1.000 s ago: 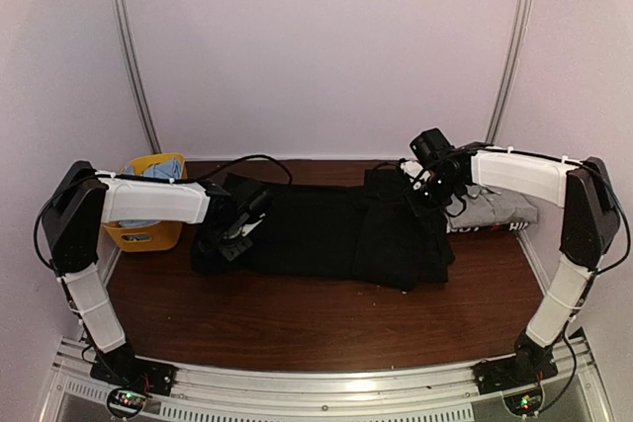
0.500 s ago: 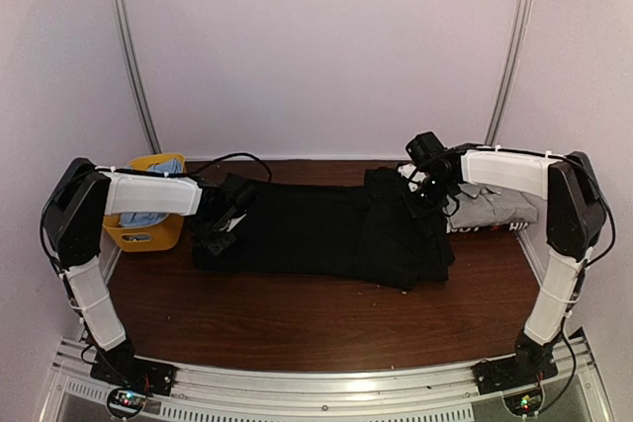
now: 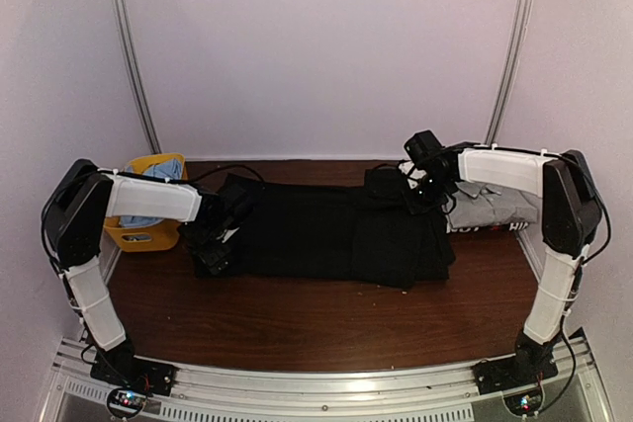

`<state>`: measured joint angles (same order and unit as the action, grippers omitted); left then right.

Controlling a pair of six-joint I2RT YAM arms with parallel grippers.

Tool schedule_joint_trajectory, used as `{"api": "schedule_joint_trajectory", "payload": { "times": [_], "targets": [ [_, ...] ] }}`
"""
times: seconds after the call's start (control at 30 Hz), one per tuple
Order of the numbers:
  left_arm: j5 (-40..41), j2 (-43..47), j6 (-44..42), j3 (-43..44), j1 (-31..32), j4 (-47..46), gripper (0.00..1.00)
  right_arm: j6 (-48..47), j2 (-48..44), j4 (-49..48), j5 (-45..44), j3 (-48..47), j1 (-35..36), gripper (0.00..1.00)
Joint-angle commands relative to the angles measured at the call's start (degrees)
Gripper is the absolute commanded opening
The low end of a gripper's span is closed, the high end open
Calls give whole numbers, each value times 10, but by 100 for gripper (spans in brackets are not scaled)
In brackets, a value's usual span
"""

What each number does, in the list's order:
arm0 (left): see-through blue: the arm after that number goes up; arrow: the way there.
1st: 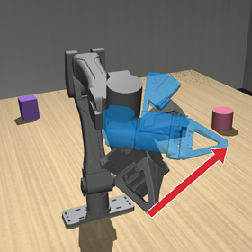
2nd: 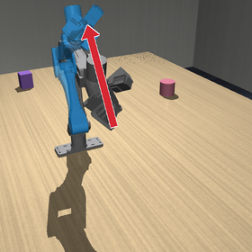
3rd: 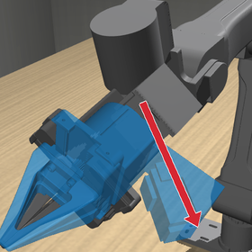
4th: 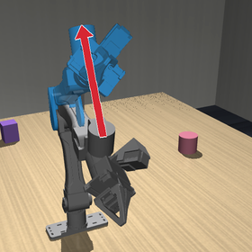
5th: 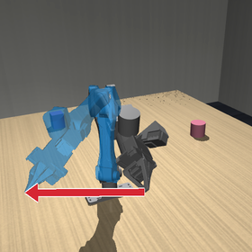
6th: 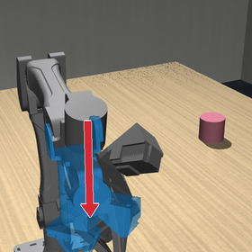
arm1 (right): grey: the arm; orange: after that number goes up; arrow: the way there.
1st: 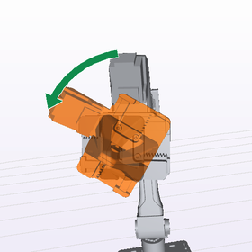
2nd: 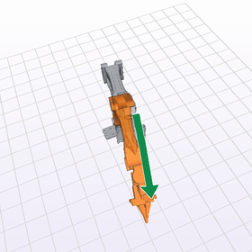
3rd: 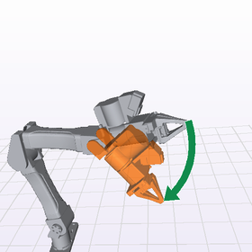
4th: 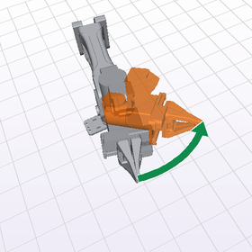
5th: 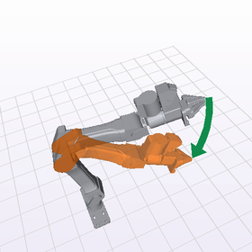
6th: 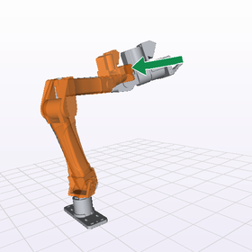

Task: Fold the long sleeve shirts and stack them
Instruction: Fold the flattened shirt at the center of the board, then pick up the sleeve from the center of the board.

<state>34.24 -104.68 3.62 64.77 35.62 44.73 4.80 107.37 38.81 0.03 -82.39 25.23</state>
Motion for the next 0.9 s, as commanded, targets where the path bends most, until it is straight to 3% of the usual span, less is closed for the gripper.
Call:
{"api": "schedule_joint_trajectory", "payload": {
  "times": [0.0,0.13,0.33,0.57,0.87],
  "targets": [
    [21,25,33,-3,-3,-6,98,25,-34,-18,-38,3,-3,37],
    [23,38,54,13,-3,-18,98,44,-95,-29,-58,59,23,50],
    [18,91,73,26,-3,-55,98,114,-216,-82,-11,217,68,58],
    [-59,156,96,33,-2,-105,98,199,-293,-188,50,361,73,58],
    [-159,193,112,16,-2,-154,98,240,-240,-289,95,407,69,52]
  ]
}}
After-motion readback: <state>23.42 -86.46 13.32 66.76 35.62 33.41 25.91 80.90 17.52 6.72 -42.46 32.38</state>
